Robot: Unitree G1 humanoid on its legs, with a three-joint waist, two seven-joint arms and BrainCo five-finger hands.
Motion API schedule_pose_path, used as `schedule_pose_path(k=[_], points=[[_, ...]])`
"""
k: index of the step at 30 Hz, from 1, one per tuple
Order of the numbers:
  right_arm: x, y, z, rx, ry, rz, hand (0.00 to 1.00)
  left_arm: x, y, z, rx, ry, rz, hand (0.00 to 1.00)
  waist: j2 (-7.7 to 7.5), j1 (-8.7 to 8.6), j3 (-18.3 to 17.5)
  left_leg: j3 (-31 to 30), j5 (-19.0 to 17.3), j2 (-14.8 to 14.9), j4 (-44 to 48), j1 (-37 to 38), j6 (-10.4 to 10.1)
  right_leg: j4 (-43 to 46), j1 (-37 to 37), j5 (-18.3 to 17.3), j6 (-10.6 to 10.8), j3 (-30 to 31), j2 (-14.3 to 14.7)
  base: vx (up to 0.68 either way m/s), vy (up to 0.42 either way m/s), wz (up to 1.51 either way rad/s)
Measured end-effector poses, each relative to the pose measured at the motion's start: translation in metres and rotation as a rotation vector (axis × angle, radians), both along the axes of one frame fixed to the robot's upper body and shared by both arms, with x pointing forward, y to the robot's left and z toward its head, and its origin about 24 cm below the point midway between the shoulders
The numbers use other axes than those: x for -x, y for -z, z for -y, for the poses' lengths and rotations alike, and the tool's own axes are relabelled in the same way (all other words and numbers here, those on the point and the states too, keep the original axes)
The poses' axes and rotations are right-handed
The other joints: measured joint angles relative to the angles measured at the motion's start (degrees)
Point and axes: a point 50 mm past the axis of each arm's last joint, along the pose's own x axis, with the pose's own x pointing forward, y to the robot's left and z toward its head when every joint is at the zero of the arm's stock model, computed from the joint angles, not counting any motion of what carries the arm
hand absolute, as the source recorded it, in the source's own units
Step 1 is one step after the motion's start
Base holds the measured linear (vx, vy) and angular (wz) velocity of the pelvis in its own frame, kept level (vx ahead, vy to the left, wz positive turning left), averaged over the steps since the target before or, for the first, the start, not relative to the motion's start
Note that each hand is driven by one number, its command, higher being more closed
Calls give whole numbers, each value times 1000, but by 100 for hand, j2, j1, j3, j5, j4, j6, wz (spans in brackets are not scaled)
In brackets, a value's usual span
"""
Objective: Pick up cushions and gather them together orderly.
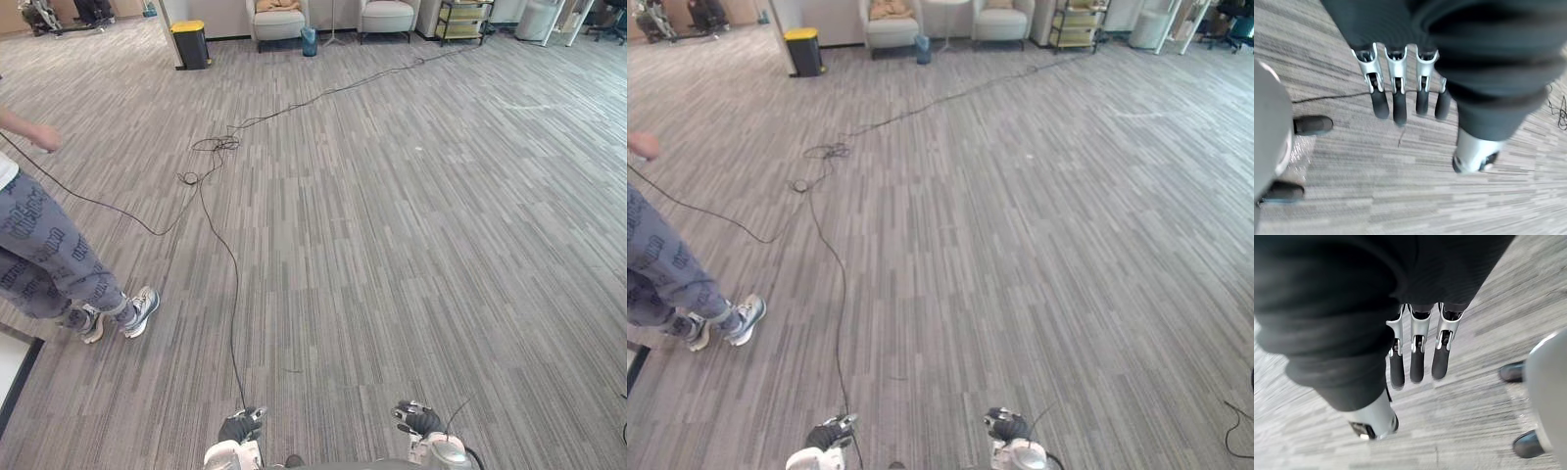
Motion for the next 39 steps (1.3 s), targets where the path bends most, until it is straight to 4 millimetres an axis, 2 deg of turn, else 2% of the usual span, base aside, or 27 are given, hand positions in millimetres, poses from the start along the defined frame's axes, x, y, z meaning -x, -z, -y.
schedule_pose_path(k=[2, 10, 24, 37, 39], points=[[3, 1, 2, -3, 19, -16, 0, 10, 4, -3, 2, -26, -47, 0, -6, -19, 17, -56, 0, -9, -1, 29, 0, -52, 78, 5, 8, -71, -10, -1, -8, 12], [8, 5, 5, -24, 94, -48, 0, 13, 6, -4, 15, -82, -61, 0, -9, 11, 42, -232, -5, -46, -6, 35, -4, -177, 244, 2, 13, -259, -28, 31, -15, 13], [16, 10, 5, -78, 215, -95, 0, 11, 7, -4, 18, -76, -75, 0, -26, 23, 64, -288, -6, -79, -8, 47, -6, -263, 366, -20, 40, -425, -50, 13, -11, 5], [13, 9, 11, -67, 213, -88, 0, 6, 7, -3, 21, -20, -79, 0, -19, 23, 156, -252, -72, -74, -7, -19, -42, -269, 265, -27, 41, -350, -45, 2, -3, -1], [10, 8, 12, -65, 213, -83, 0, 4, 6, -3, 17, -9, -75, 0, 24, 22, 183, -234, -72, -72, -6, -85, -43, -268, 195, -27, 41, -337, -43, 23, -19, -5]])
